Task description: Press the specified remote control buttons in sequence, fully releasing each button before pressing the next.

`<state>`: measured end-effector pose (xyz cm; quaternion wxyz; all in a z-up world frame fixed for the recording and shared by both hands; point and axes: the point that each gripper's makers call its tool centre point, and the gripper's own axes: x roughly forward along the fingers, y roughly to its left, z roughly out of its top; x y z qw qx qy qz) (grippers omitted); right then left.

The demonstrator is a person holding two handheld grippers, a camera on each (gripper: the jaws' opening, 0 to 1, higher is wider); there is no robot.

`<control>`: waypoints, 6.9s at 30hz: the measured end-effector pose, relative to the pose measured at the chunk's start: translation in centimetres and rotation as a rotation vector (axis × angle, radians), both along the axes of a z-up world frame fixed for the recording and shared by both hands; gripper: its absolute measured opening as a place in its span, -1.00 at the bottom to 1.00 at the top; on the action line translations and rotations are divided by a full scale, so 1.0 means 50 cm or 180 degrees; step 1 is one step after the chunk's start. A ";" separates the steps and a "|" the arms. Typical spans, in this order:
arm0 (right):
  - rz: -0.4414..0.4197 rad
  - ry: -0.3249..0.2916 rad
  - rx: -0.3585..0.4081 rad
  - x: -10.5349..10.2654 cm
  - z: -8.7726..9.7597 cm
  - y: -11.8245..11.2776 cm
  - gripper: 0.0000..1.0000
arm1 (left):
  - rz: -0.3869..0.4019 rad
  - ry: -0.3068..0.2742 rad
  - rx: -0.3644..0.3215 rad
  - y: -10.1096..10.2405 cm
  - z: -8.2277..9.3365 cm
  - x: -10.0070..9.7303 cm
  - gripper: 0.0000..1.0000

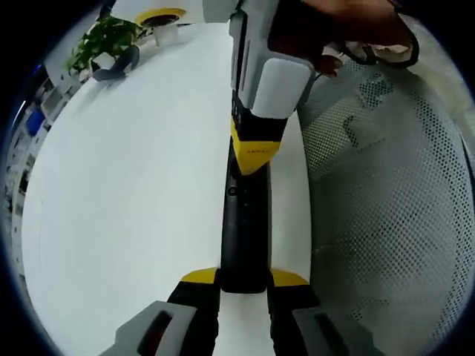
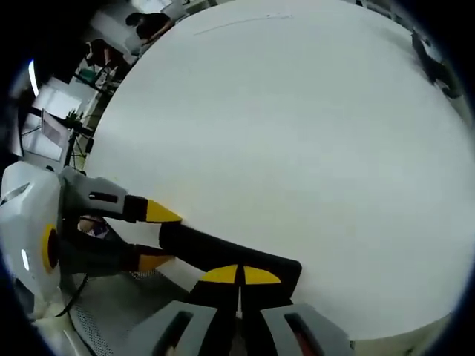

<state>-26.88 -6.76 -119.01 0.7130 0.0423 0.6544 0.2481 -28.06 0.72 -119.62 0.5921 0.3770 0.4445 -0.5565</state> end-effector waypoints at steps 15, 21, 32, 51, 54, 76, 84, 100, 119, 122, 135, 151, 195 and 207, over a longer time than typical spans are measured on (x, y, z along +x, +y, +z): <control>-0.0112 0.0109 0.0223 -0.004 0.003 0.002 -1.00 | 0.0018 -0.0052 0.0023 0.002 -0.002 -0.002 -0.56; -0.0025 0.0058 0.0148 -0.006 0.006 0.008 -1.00 | 0.0024 -0.0076 0.0005 0.002 -0.001 -0.002 -0.55; 0.0077 -0.0124 0.0173 0.020 0.019 0.042 -1.00 | 0.0064 -0.0086 -0.0018 0.000 -0.001 -0.001 -0.55; -0.0028 -0.0007 0.0172 0.025 0.003 0.052 -1.00 | 0.0135 -0.0038 -0.0057 -0.001 0.000 0.003 -0.55; -0.0063 0.0001 0.0180 0.026 0.003 0.052 -1.00 | 0.0138 -0.0033 -0.0068 -0.002 0.000 0.003 -0.55; -0.0096 -0.0036 0.0186 0.021 0.007 0.056 -1.00 | 0.0145 -0.0055 -0.0043 -0.001 0.000 0.001 -0.55; -0.0038 -0.0030 0.0147 0.005 0.014 0.047 -1.00 | 0.0163 -0.0045 -0.0056 -0.002 0.001 0.001 -0.55; -0.0068 0.0022 0.0137 0.001 0.007 0.046 -1.00 | 0.0119 -0.0001 -0.0122 -0.001 0.002 0.002 -0.55; 0.0043 0.0212 -0.0087 0.000 0.003 0.051 -1.00 | 0.0099 0.0005 -0.0161 0.000 0.002 0.000 -0.55; -0.0003 0.0200 -0.0076 0.001 0.002 0.049 -1.00 | 0.0100 0.0001 -0.0149 0.000 0.003 -0.001 -0.55; 0.0016 0.0057 0.0151 -0.005 0.008 0.047 -1.00 | 0.0116 -0.0021 -0.0174 0.001 0.003 0.000 -0.55; 0.0159 0.0134 0.0059 -0.022 0.002 0.045 -1.00 | 0.0129 -0.0021 -0.0178 -0.001 0.001 0.003 -0.55; 0.0219 -0.0084 0.0514 0.006 0.019 0.067 -1.00 | 0.0762 -0.0066 -0.0042 -0.008 0.000 0.006 -0.54; 0.0410 -0.0069 0.0530 0.003 0.009 0.077 -1.00 | 0.0918 -0.0077 -0.0084 -0.007 -0.003 0.000 -0.55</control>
